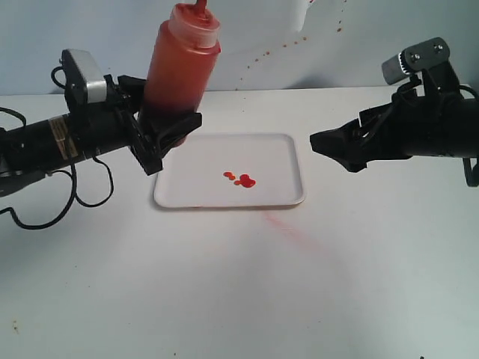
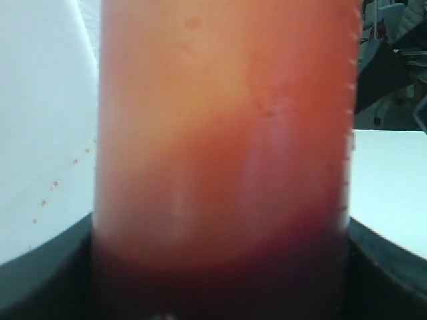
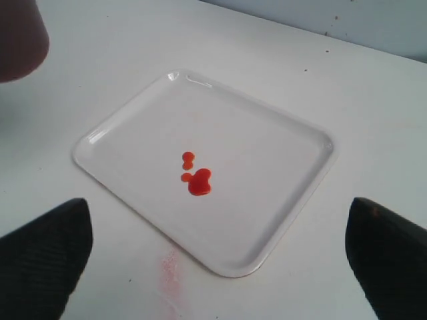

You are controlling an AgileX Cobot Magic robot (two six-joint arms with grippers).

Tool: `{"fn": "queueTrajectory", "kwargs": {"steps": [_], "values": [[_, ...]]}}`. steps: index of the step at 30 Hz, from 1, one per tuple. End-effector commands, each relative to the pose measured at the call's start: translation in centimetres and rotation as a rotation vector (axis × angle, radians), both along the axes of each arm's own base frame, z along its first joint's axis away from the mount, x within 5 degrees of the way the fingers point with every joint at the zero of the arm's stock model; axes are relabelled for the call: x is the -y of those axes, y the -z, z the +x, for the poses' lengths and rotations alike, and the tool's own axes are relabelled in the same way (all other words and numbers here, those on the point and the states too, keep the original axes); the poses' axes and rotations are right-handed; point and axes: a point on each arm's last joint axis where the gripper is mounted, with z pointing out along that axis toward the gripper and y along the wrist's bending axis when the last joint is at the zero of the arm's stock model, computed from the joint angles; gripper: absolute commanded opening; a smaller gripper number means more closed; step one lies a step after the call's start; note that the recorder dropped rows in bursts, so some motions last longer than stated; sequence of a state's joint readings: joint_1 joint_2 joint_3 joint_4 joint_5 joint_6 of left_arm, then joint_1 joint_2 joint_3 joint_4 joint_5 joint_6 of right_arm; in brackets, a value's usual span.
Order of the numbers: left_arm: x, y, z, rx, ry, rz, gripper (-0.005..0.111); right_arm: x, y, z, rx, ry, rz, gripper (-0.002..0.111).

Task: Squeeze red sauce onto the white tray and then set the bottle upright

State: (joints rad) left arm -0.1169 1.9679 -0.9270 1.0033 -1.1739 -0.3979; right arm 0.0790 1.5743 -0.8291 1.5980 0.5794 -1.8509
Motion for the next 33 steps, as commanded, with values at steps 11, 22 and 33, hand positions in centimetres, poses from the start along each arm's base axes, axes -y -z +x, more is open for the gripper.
{"fn": "queueTrajectory", "kwargs": {"steps": [11,22,33], "values": [[3.8,2.0,-0.6,-0.159,0.062,-0.129,0.0,-1.0,-0.9,-0.8,0.015,-0.115,0.089,0.094],[7.2,1.8,-1.9,-0.193,0.115,-0.172,0.0,-1.3,-1.1,-1.0,0.015,-0.146,0.116,0.094],[8.4,1.3,-2.1,-0.309,0.155,-0.241,0.0,-2.8,-2.4,-1.7,0.102,-0.269,0.247,0.094]]}}
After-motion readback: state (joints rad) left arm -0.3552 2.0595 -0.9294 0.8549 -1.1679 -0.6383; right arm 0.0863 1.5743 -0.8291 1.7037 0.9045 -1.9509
